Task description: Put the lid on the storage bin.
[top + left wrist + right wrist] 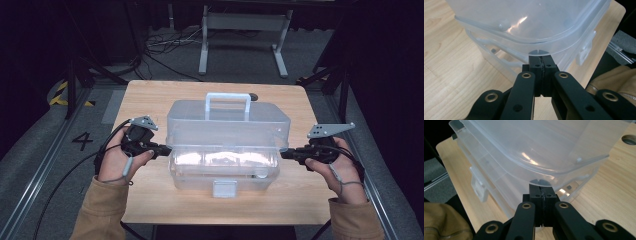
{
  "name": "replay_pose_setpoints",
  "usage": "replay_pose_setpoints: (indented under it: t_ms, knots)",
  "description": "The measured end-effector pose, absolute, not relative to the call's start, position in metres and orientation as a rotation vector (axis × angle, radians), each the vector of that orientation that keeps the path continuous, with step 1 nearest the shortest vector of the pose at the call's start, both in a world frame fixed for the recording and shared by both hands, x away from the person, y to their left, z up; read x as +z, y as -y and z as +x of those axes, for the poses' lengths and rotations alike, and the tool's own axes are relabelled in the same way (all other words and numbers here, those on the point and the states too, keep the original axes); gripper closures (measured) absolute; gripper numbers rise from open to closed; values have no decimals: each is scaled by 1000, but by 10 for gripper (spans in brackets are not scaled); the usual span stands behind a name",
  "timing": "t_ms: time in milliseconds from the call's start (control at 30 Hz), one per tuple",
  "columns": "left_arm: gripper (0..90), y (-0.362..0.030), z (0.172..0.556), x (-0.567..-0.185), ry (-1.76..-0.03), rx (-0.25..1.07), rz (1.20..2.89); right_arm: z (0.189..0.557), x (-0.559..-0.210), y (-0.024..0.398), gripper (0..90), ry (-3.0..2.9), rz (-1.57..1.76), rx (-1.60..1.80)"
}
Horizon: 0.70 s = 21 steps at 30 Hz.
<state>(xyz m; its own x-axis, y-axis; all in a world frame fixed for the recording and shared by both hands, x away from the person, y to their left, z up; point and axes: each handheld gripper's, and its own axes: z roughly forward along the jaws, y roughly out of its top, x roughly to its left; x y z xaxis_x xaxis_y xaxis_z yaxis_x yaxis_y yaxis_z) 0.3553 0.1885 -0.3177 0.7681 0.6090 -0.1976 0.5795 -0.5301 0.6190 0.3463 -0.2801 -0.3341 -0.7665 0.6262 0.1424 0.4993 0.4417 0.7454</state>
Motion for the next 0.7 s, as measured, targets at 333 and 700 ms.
replay_pose_setpoints:
  t_ms: [333, 700]
  knots:
    - [900, -185, 355, -323, -867, 16, 2347, 343, -338, 279, 900, -2607, 993, 1174]
    - [900, -183, 356, -327, -837, -5, 2401, 338, -339, 280, 900, -2626, 984, 1150]
